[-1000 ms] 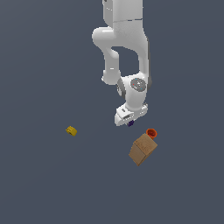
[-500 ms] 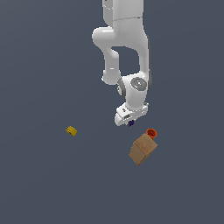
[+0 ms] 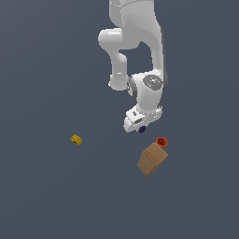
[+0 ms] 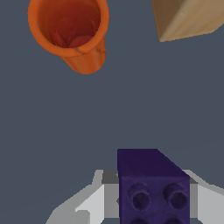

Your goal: Pick up a designated object from a clutter of objects.

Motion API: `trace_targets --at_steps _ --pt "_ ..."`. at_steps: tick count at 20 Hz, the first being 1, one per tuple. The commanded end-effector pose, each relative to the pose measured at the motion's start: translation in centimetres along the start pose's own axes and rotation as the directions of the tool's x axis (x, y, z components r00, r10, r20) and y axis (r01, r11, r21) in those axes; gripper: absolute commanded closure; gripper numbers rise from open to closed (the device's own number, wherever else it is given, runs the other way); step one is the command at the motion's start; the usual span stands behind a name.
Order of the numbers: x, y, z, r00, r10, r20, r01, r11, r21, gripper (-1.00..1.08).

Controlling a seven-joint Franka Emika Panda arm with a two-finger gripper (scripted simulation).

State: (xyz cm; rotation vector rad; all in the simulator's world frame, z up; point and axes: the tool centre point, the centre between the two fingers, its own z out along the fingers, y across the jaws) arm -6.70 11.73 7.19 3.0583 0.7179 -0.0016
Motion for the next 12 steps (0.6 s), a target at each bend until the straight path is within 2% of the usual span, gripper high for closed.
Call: trace_targets --at_steps 1,12 --pt "0.7 0.0 -1.8 1.000 0.000 -0.001 0.000 1.000 0.000 1.08" --pt "4.3 0.3 -11.7 1.000 -0.001 -0.001 0.001 1.000 0.002 1.08"
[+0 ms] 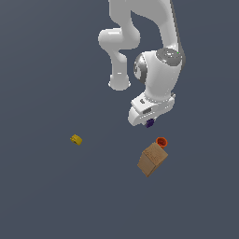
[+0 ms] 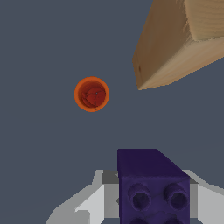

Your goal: Pick up a designated object from a clutter of objects.

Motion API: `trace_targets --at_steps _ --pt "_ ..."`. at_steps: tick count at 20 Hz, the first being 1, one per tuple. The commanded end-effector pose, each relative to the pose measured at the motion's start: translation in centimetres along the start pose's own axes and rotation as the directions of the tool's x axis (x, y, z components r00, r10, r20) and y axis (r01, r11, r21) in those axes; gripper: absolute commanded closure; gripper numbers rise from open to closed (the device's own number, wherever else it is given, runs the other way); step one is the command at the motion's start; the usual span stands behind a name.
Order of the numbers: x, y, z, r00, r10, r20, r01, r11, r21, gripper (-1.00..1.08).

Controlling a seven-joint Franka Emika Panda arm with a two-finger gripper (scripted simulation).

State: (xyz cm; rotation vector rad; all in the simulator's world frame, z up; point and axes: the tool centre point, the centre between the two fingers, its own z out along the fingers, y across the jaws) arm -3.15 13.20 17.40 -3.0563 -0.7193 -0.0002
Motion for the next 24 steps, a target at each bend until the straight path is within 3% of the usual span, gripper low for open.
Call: trace_targets --at_steps 1,15,24 --pt "0.8 0.0 -2.4 1.000 0.000 0.000 0.000 1.000 0.001 1.08" --pt "5.9 0.6 -14.9 1.000 0.001 0.000 -0.001 1.000 0.000 1.08" --pt "8.2 0.9 -20.1 1.000 0.002 0.000 -0.002 1.000 -0.001 1.08"
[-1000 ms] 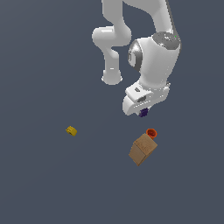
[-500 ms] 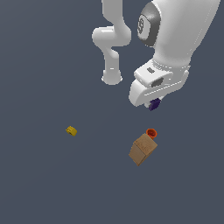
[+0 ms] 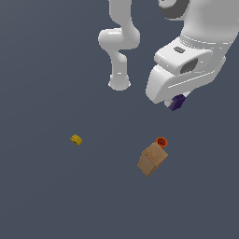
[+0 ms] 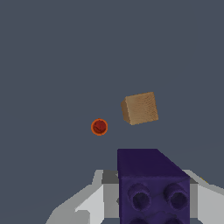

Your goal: Pick up a designated object from a clutter of objects.

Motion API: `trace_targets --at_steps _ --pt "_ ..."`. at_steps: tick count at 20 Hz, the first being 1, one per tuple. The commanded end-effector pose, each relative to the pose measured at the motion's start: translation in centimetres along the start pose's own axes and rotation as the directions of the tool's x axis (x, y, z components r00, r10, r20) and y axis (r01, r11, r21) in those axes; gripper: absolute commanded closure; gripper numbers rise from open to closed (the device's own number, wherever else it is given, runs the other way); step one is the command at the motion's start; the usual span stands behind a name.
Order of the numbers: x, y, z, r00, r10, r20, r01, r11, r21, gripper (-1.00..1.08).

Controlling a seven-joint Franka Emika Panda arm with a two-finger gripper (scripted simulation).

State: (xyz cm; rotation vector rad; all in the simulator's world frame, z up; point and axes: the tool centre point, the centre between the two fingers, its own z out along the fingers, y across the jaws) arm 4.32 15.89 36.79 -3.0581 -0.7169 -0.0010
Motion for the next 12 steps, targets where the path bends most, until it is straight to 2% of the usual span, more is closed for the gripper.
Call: trace_targets --at_steps 1,12 --pt "0.5 0.1 -1.0 1.000 0.000 0.001 0.000 1.000 0.000 1.08" --pt "1.4 0.2 -2.7 1.000 0.000 0.001 0.000 1.000 0.000 1.08"
